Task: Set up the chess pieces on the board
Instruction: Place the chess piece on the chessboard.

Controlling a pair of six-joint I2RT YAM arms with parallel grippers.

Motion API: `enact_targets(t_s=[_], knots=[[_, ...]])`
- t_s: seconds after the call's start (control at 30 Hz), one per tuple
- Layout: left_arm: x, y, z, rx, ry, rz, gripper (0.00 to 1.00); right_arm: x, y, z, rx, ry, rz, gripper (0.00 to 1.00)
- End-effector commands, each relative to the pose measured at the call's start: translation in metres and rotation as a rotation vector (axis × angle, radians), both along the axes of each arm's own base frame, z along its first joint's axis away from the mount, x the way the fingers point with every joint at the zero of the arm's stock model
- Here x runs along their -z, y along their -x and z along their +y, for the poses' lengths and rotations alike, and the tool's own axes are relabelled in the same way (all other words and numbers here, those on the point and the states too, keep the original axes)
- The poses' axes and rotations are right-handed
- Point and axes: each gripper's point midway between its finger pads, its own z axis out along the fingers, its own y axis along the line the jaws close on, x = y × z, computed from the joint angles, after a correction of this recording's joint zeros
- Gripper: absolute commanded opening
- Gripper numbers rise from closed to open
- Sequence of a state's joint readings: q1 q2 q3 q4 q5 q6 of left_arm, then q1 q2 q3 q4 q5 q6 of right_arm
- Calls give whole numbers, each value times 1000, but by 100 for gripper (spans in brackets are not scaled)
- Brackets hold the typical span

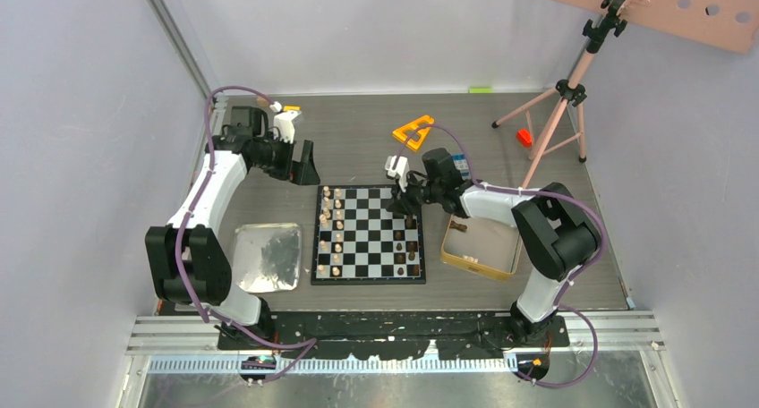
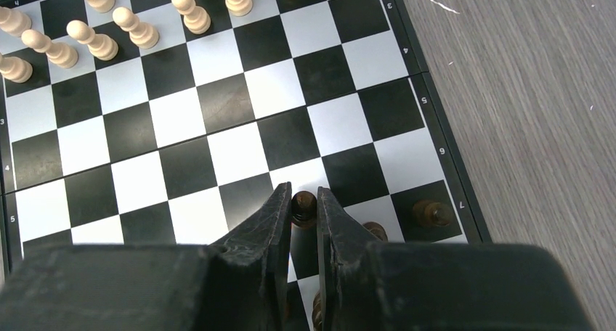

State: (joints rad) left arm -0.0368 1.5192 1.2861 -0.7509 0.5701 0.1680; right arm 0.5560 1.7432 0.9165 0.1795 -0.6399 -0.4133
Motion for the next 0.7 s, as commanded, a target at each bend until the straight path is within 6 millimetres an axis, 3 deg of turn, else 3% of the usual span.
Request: enact_targets(t_s=[0.0,0.67], knots=[[-11,-6,-2,17,18,-44,96,-5,0,0,-27,3,-32,4],[-10,-4,-1,19,17,-42,96,-3,3,-9,-29,28,-44,7]])
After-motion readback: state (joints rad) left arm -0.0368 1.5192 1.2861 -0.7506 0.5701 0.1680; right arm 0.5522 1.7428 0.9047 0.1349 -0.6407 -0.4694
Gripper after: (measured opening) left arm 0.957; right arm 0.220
